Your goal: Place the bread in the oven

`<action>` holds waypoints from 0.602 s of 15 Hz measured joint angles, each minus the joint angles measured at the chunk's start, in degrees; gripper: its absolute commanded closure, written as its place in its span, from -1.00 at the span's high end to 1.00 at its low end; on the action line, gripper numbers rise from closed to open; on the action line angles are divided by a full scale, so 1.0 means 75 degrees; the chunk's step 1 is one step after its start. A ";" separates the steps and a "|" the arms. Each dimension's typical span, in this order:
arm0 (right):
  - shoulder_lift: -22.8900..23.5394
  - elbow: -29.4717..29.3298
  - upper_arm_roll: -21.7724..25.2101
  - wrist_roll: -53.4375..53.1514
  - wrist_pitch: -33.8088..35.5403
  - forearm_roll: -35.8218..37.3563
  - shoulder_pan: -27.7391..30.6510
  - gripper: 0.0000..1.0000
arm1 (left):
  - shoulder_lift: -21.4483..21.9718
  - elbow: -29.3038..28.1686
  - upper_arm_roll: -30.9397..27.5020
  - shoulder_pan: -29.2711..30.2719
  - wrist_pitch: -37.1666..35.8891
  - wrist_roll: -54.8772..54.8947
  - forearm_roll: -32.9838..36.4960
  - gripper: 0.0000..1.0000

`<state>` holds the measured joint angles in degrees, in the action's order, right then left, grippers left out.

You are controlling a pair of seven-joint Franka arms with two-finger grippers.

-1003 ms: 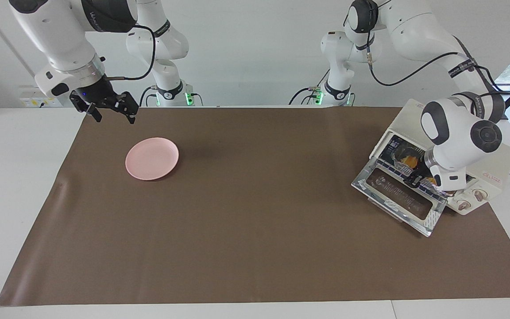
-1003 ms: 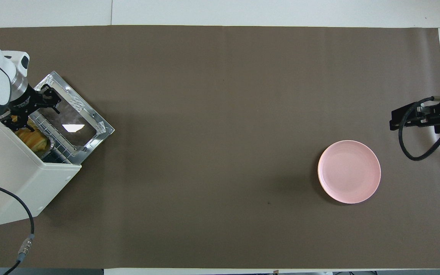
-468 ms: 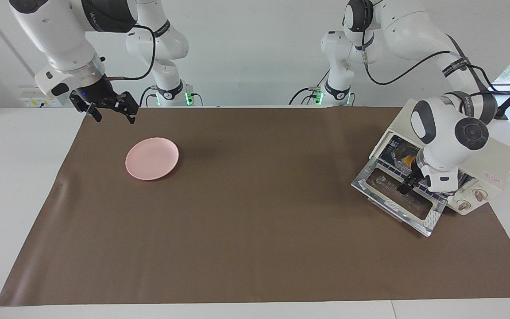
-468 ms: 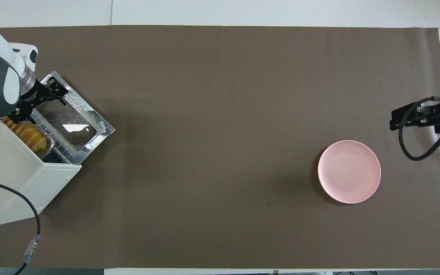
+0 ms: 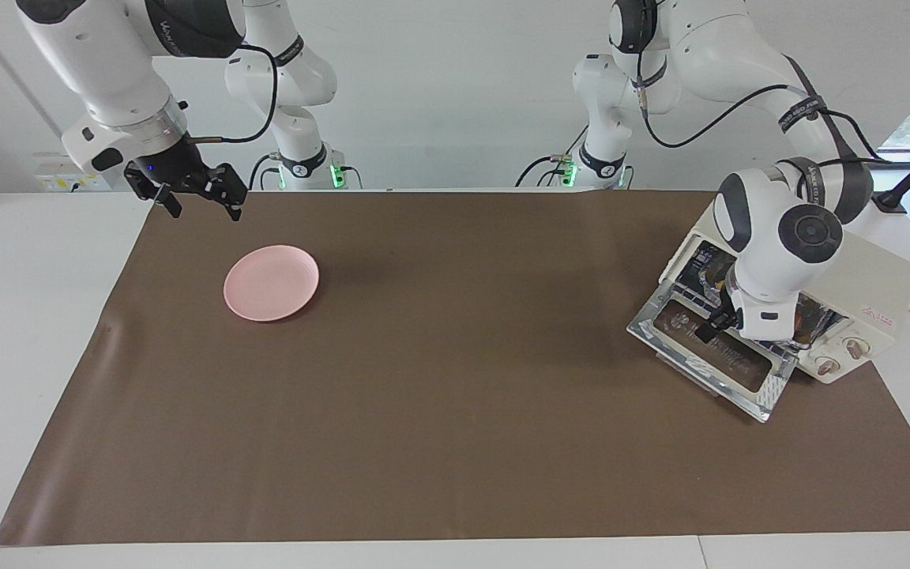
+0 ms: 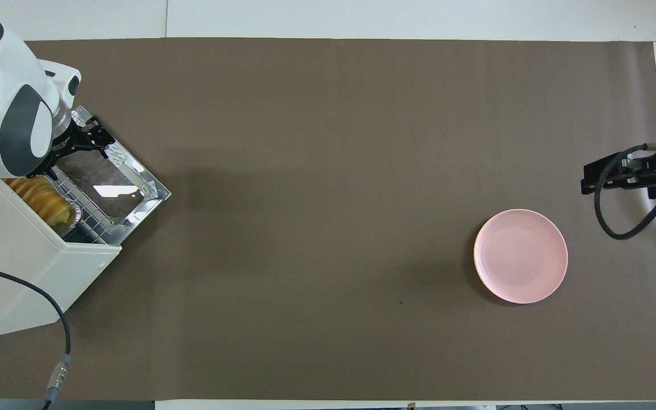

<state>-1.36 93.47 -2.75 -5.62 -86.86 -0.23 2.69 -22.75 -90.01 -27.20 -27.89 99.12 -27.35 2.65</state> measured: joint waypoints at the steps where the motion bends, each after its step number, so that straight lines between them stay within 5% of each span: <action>1: 0.0000 0.0000 0.0000 0.0000 0.0000 0.0000 0.0000 1.00 | 0.0057 0.0099 -0.0007 -0.0027 -0.0147 0.0370 0.0000 1.00; 9: 0.0000 0.0000 0.0000 0.0000 0.0000 0.0000 0.0000 1.00 | 0.1495 0.0181 -0.0107 0.0012 -0.1180 0.2209 0.0000 1.00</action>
<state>-1.36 93.47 -2.75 -5.62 -86.86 -0.23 2.69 -11.54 -88.65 -28.00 -27.80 90.27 -10.78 2.65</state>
